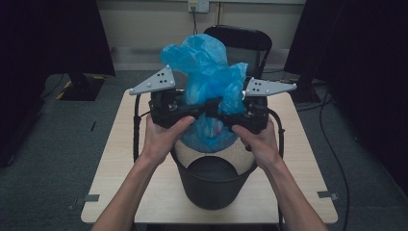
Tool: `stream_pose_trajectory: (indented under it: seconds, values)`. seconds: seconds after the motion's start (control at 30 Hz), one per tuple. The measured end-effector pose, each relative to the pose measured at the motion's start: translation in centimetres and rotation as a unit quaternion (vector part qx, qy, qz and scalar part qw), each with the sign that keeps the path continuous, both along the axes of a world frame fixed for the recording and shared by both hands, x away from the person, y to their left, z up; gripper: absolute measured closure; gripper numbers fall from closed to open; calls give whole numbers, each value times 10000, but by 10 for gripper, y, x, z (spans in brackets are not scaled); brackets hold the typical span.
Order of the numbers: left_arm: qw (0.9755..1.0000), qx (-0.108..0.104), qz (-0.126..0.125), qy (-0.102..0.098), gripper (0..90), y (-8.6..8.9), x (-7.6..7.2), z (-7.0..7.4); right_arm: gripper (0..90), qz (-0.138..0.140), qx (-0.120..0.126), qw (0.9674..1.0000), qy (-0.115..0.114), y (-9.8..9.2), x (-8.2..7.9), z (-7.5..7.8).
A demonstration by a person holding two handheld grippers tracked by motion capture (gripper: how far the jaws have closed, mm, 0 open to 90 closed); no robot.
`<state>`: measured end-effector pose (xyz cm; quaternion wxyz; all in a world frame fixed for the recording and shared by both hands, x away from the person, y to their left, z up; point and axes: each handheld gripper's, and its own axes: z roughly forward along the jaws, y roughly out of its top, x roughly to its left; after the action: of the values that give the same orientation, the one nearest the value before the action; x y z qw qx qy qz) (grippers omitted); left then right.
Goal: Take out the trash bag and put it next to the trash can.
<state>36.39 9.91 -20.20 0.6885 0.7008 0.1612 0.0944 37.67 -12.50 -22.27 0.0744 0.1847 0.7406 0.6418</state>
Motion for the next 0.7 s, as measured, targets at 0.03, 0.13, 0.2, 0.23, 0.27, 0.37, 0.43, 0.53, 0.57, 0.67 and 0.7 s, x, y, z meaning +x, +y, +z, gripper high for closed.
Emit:
stream_pose_trajectory:
  seconds: [0.03,0.13,0.2,0.23,0.27,0.37,0.43,0.53,0.57,0.67,0.7]
  values:
    - [10000,4,15,-11,700,0,-1,0,855,-17,-7,10000,42,-1,0,0]
    - [9999,51,140,-51,595,0,-4,2,872,-76,12,10000,44,-2,0,1]
    - [9997,41,251,-68,520,2,-6,4,877,-105,25,9999,3,-3,1,2]
    - [9994,28,332,-47,474,3,-6,5,879,-137,39,9999,-4,-4,2,3]
    - [9992,20,392,-61,460,5,-7,6,880,-158,69,9999,-5,-5,3,5]
    - [9985,-21,529,-104,405,10,-7,6,881,-222,132,9997,-23,-8,6,8]
    - [9982,-56,584,-92,377,12,-7,6,881,-266,174,9995,-29,-10,9,9]
    - [9969,-121,775,-98,351,17,-6,4,881,-327,248,9992,-25,-13,14,11]
    - [9967,-129,794,-89,339,18,-5,4,881,-332,262,9991,-23,-14,15,11]
    - [9964,-125,838,-84,328,18,-4,4,880,-325,310,9990,-28,-16,19,11]
    - [9963,-115,851,-81,328,17,-4,3,879,-327,323,9989,-18,-16,20,11]
